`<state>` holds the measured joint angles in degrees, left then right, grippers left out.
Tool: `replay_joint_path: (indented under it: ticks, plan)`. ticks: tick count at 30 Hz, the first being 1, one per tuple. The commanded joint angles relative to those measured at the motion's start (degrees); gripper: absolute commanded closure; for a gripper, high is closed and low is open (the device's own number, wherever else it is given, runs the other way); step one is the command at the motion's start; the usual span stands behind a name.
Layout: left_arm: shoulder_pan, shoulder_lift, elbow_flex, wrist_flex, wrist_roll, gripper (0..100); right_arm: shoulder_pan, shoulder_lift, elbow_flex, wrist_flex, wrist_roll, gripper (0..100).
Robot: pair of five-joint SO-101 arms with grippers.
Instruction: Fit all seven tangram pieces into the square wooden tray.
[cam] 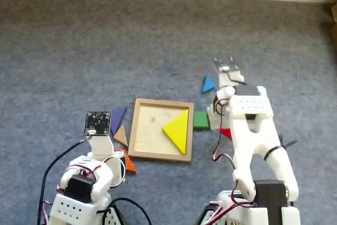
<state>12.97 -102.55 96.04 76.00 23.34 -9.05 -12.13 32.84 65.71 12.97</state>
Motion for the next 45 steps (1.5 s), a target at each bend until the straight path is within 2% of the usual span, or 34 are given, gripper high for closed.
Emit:
replay_joint_path:
  ticks: [1, 6, 16, 20, 26, 33, 45]
  plan:
    - [0.48, -0.48, 1.19, 0.09, -0.26, 99, -4.18, -1.27, -6.29, 0.66, 1.23, 86.3]
    - [0.48, -0.48, 1.19, 0.09, -0.26, 99, -10.24, -1.27, -7.69, -0.22, 8.18, 86.3]
    - [0.48, -0.48, 1.19, 0.09, -0.26, 99, -19.91, -1.19, -7.16, -17.19, 16.62, 86.3]
    - [0.48, -0.48, 1.19, 0.09, -0.26, 99, -23.78, -1.01, -6.64, -20.44, 20.31, 86.3]
    - [0.48, -0.48, 1.19, 0.09, -0.26, 99, -28.88, -1.10, 0.13, -27.82, 29.10, 86.3]
    - [0.48, -0.48, 1.19, 0.09, -0.26, 99, -31.34, -1.10, 7.52, -35.74, 34.81, 86.8]
    - [0.48, -0.48, 1.19, 0.09, -0.26, 99, -31.96, -1.01, 10.59, -35.65, 35.69, 86.3]
